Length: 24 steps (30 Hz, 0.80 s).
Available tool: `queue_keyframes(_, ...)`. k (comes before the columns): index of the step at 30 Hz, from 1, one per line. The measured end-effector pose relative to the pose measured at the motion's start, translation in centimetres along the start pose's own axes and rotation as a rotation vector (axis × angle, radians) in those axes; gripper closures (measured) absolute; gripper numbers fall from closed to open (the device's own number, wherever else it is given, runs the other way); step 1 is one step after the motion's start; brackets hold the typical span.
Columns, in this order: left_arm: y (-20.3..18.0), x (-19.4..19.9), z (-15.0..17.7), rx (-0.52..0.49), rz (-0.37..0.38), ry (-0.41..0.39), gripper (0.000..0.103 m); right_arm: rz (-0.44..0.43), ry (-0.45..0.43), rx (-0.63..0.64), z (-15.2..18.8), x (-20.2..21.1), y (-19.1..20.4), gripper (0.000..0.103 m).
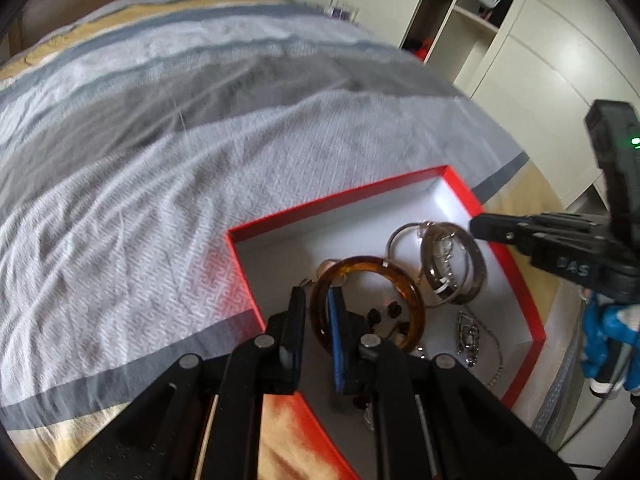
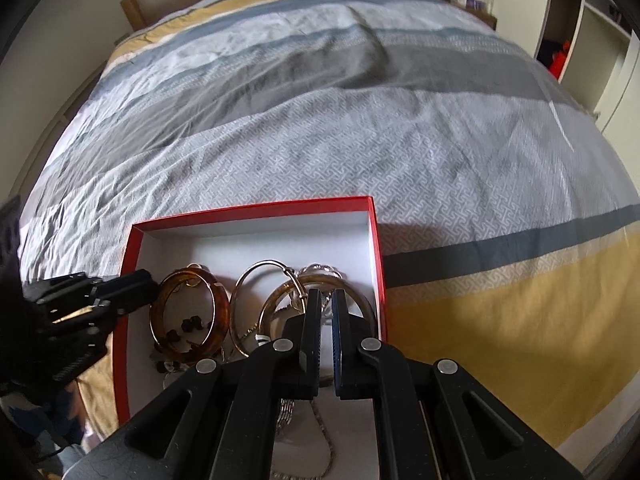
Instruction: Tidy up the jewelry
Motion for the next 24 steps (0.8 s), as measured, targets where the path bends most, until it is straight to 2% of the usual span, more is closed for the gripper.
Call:
queue_keyframes(4,0.6,1.5,-0.3,-0.002,-0.001,-0.07,0.092,-0.015,-0.054,0.028,0.1,0.1,0.9,0.094)
queue_keyframes(8,1.7,2.3,-0.5,0.008,-0.042,-0.122,0.08,-0.031,-0.097,0.063,0.2,0.3,2.2,0.082)
queue_keyframes(12,3.1,2.5,-0.9,0.042,-0.085,-0.156,0.074,-0.051,-0.131,0.08,0.4,0.2,3.2,0.077)
queue_keyframes(16,4.6,2.4,-0.8,0.068,-0.149,-0.182,0.073,-0.075,-0.157,0.093,0.4,-0.1,4.3,0.072)
queue_keyframes(19,5.5,2.4,-0.5,0.091,-0.162,-0.198,0.073,-0.083,-0.177,0.117,0.1,-0.3,5.2,0.066)
queue_keyframes(24,6.5,2.1,-0.2,0.112,-0.197,-0.214,0.073,-0.098,-0.21,0.148,-0.3,-0.6,6.7,0.065)
Point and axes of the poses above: each gripper's, at about its wrist camera, not at the fingertips, and x roughly against the way its jaws point, y to its left, z to its underside, the point moved 7 cm from there along -x, roughly the way its jaws point, and after that the axes turned 8 degrees about -x, right-handed, at the moved point
